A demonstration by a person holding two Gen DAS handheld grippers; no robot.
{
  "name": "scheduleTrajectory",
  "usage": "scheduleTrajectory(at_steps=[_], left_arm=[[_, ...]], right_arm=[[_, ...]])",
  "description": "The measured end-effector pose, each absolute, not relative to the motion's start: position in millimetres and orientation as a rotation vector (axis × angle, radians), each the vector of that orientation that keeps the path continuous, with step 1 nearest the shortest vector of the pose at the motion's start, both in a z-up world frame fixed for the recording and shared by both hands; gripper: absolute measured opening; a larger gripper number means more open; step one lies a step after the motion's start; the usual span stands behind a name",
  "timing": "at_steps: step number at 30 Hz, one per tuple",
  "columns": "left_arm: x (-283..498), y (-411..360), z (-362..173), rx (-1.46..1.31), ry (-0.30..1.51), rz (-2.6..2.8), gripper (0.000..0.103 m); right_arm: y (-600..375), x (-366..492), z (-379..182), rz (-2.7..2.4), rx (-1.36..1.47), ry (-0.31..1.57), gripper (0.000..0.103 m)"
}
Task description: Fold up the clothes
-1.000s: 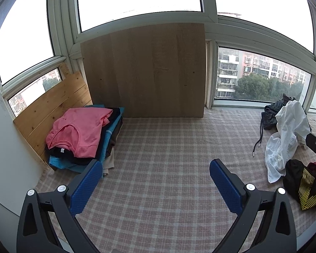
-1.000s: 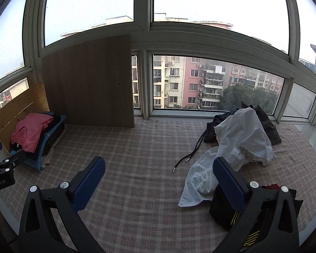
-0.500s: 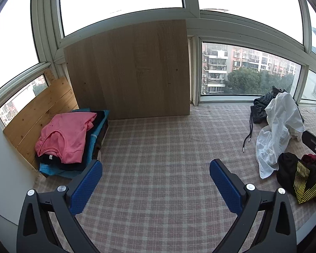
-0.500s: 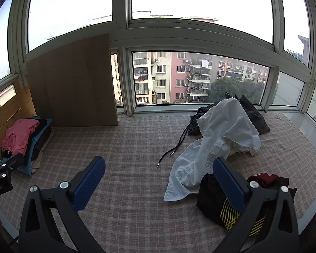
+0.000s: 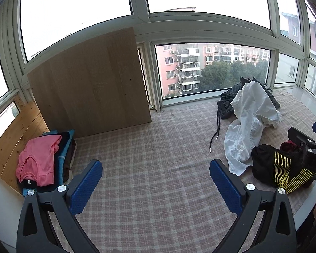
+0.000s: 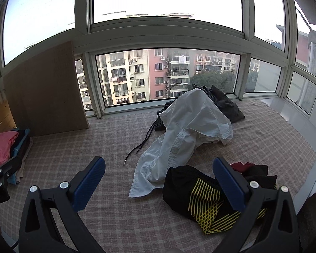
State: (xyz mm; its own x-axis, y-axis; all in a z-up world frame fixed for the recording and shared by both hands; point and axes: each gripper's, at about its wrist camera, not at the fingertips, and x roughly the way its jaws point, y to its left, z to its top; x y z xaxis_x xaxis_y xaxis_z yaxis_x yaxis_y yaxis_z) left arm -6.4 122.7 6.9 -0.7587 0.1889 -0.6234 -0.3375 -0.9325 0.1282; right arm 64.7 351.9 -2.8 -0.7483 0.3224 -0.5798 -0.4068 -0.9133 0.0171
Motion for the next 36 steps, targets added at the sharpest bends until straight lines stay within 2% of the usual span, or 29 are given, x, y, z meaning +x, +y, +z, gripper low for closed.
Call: scheduleTrajectory(at_steps=[8, 18, 21, 22, 23, 24, 25, 26, 31, 32, 33, 34, 36], left_arm=[[-6, 181, 18, -0.860, 0.370, 2.616, 0.103], [-23, 263, 40, -0.810, 0.404, 2.571, 0.103], [-35, 282, 38, -0.823, 0.424, 2.582, 0.103], [-39, 288, 36, -0.829, 0.430, 2.586, 0.102], [-44, 295, 34, -0.836, 0.438, 2.592, 0.103], [-50, 300, 32, -0.849, 0.446, 2.597, 0.103], [-57, 305, 29, -0.861, 0.454, 2.601, 0.102], [-64, 311, 26, -0.877, 0.463, 2.606, 0.103], [-103, 327, 6, -0.959, 0.511, 2.631, 0.102], [-110, 329, 2, -0.975, 0.516, 2.636, 0.102], [-117, 331, -2, -0.991, 0.521, 2.642, 0.102], [-124, 332, -7, -1.009, 0.518, 2.643, 0.102], [-136, 333, -17, -1.053, 0.506, 2.641, 0.102]], right_arm=[[421, 75, 12, 2.594, -0.754, 0.102, 0.103], [624, 23, 23, 2.594, -0.678, 0.226, 0.103], [696, -17, 7, 2.546, -0.724, 0.309, 0.100], [717, -33, -1, 2.536, -0.741, 0.328, 0.097], [736, -50, -11, 2.536, -0.776, 0.347, 0.081], [755, -68, -21, 2.534, -0.816, 0.366, 0.051], [772, -91, -36, 2.526, -0.886, 0.387, 0.037], [785, -111, -51, 2.521, -0.949, 0.400, 0.027], [817, -199, -116, 2.487, -1.156, 0.404, 0.030], [818, -213, -126, 2.496, -1.193, 0.408, 0.033], [818, -226, -136, 2.501, -1.230, 0.409, 0.043], [818, -235, -144, 2.489, -1.262, 0.392, 0.049], [817, -251, -161, 2.470, -1.302, 0.332, 0.051]])
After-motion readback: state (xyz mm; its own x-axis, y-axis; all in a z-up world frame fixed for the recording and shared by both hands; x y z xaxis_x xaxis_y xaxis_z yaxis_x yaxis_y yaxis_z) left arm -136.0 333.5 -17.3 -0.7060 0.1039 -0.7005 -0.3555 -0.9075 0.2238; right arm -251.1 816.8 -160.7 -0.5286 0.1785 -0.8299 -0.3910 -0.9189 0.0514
